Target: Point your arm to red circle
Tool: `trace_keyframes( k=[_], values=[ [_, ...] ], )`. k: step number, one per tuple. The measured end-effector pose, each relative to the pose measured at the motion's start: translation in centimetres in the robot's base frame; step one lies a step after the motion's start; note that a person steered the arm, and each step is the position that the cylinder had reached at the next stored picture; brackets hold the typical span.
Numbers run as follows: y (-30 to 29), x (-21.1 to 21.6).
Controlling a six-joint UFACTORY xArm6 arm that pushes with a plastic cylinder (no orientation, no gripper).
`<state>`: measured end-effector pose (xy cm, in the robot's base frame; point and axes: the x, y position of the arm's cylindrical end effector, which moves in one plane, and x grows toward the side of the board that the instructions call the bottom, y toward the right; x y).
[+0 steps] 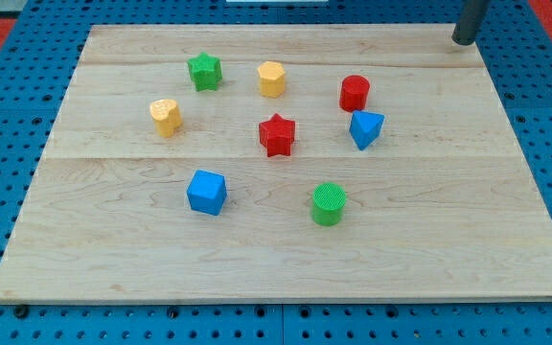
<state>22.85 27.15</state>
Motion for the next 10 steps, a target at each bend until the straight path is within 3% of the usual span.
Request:
trace_keyframes(
  k=[2, 4, 5, 6, 10],
  values=[
    [2.0, 0.6],
    [-8.2, -3.6],
    [-13.7, 0.4],
    [-16.3, 1.0],
    [-16.4, 1.3]
  ],
)
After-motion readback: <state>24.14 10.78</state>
